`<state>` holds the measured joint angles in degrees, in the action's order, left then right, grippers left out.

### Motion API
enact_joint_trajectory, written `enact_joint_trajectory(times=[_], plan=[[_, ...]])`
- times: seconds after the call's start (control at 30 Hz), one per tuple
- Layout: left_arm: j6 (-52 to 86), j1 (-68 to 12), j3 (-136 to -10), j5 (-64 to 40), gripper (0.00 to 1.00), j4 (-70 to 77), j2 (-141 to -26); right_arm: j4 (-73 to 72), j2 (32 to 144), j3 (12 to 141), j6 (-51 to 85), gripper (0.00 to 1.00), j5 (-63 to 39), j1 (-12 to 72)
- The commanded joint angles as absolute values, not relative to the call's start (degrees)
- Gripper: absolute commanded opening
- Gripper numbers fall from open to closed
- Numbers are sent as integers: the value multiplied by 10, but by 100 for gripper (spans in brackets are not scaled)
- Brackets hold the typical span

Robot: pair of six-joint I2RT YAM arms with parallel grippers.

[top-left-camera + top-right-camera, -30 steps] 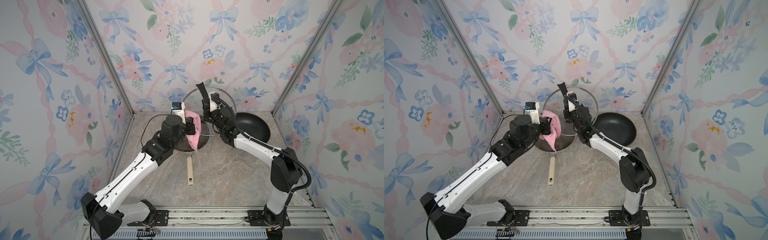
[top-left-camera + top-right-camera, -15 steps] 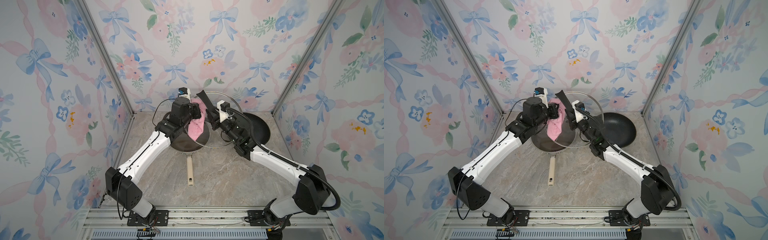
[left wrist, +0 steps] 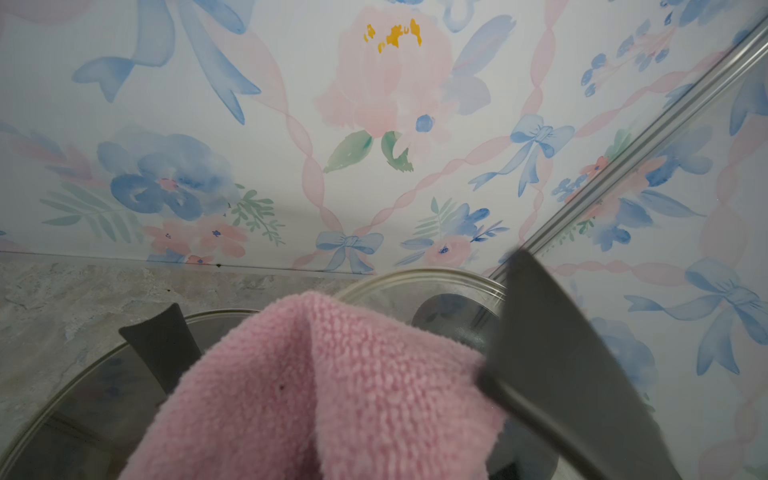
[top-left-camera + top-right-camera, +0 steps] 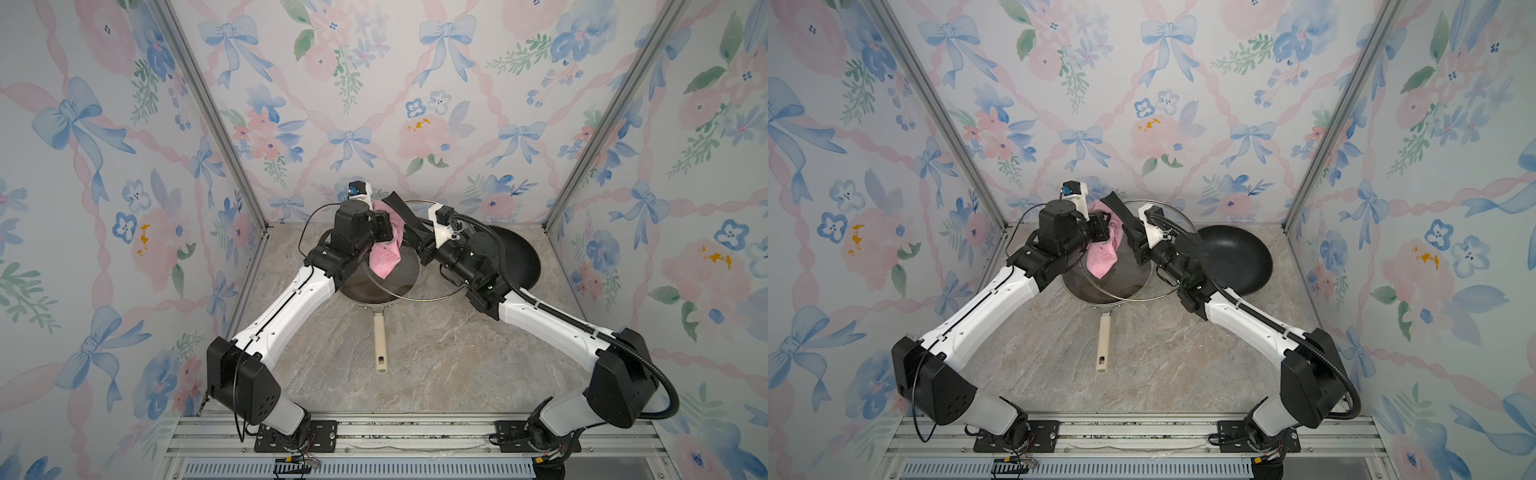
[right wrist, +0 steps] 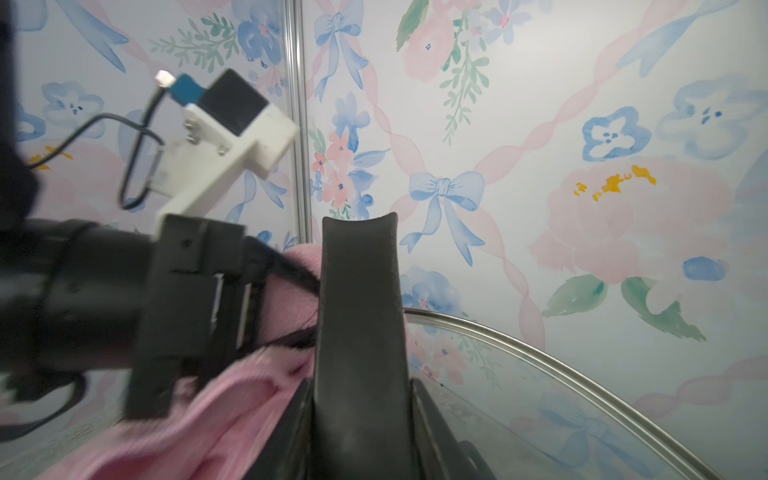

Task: Wipe the pot lid with a cloth
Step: Wipe the pot lid.

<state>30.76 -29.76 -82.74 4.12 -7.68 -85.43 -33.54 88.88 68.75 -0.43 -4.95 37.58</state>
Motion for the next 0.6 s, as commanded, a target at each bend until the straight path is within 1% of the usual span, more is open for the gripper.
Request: enact_joint_trajectory(times=[0.0, 0.13, 0.27, 0.43, 0.57], plan=[[329, -338, -764, -1, 0, -119, -808, -548, 913, 773, 37, 0, -1, 352], [358, -345, -737, -25, 0, -122, -800, -538, 928, 797, 57, 0, -41, 342], [351, -335, -762, -22, 0, -132, -843, -511, 894, 782, 47, 0, -104, 342], [343, -285, -857, -54, 0, -132, -931, -426, 808, 740, 11, 0, -178, 344], [339, -258, -944, -80, 0, -137, -999, -331, 736, 710, -46, 0, -192, 353]])
